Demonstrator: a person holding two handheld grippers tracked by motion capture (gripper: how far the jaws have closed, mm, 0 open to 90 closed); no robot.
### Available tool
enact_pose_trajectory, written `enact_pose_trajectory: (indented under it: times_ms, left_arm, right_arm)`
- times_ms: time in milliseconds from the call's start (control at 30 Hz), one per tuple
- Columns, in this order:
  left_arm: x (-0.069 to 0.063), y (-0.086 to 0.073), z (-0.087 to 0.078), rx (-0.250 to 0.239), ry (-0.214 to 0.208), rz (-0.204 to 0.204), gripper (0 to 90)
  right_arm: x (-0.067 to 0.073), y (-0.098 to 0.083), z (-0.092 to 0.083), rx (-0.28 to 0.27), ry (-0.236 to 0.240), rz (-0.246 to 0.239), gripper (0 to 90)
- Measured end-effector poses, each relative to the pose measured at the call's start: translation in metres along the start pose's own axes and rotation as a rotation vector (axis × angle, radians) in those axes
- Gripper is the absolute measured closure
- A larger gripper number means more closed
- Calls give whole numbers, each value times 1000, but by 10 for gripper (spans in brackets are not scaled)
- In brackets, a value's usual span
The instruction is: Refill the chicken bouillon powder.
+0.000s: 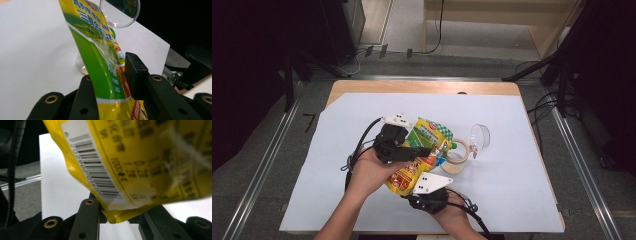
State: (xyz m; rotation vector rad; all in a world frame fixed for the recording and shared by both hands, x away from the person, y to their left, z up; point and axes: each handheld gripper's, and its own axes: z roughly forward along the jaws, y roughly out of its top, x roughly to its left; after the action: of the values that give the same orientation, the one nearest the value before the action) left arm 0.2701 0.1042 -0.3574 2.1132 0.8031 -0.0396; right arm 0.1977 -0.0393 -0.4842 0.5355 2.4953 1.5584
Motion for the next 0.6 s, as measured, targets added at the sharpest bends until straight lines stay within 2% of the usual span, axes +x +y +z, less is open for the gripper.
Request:
enact_pose_trajectory:
  times_ms: [167, 233, 333, 467, 533, 600]
  left_arm:
    - [1, 1, 5, 22, 23, -25, 685]
    - [2, 1, 8, 36, 37, -27, 665]
    - [5, 2, 12, 42, 31, -47, 647]
    - [8, 6, 19, 73, 31, -72, 672]
    - [8, 11, 20, 84, 32, -65, 682]
    - [9, 17, 20, 85, 35, -75, 689]
  right_arm:
    - [-6, 1, -1, -8, 26, 43, 773]
    - [-10, 2, -2, -21, 47, 80, 768]
    - [-15, 4, -3, -23, 75, 130, 756]
    - [-15, 7, -2, 6, 82, 104, 732]
    - [-14, 10, -2, 5, 81, 91, 726]
    - [-16, 12, -3, -3, 89, 98, 724]
